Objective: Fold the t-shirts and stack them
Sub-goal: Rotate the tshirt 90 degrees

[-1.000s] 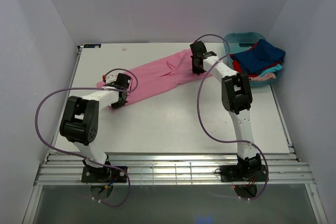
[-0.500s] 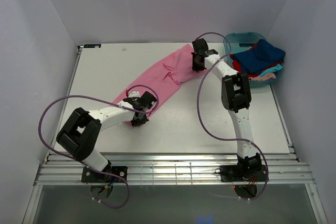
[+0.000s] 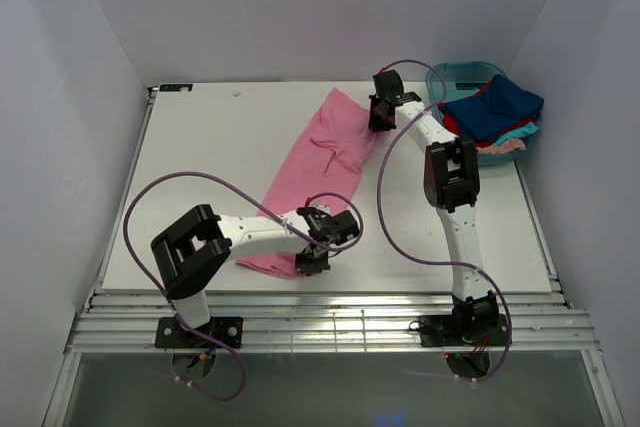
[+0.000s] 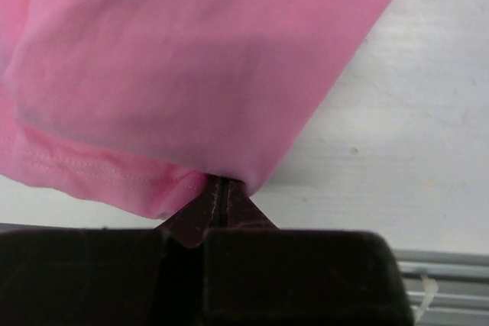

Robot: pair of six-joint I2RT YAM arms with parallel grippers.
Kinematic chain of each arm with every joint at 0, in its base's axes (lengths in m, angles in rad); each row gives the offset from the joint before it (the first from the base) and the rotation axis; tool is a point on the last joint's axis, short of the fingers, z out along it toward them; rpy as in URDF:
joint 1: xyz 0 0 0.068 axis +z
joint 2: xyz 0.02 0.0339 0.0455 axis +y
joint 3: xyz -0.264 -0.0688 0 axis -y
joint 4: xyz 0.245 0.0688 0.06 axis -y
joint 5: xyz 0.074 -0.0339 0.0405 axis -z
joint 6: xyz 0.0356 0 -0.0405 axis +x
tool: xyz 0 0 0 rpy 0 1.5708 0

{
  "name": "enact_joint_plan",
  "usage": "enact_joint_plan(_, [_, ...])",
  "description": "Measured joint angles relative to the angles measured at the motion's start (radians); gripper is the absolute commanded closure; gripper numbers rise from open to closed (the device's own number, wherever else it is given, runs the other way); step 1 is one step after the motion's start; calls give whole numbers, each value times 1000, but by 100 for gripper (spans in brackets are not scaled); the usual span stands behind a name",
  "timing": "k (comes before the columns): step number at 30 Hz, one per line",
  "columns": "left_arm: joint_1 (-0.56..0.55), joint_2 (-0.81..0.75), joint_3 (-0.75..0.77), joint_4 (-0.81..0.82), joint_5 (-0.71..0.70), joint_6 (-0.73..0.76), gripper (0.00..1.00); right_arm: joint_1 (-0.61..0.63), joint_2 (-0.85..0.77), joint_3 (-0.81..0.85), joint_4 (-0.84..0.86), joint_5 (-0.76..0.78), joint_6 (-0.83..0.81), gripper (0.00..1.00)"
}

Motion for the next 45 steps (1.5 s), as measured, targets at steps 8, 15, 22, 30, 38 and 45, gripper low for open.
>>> enact_joint_plan(8, [-77,121,160,-106,127,92,100,-32,15,10,45,-108,27,86])
enact_joint_plan(15, [-100,173,237,-132,192,150,100,-78,51,29,121,-340,47,78])
enact_joint_plan(22, [-122,228,349,-82,172,155,100,-120,-16,-126,273,-495,42,69])
enact_joint_plan(30, [-127,239,527,53,64,193,87,-122,-442,-522,404,-414,-18,62])
enact_joint_plan(38, [-126,206,509,67,-31,201,100,-70,-694,-628,442,-307,-86,92])
enact_joint_plan(45, [-126,30,301,10,-170,147,100,29,-651,-705,315,-220,-129,92])
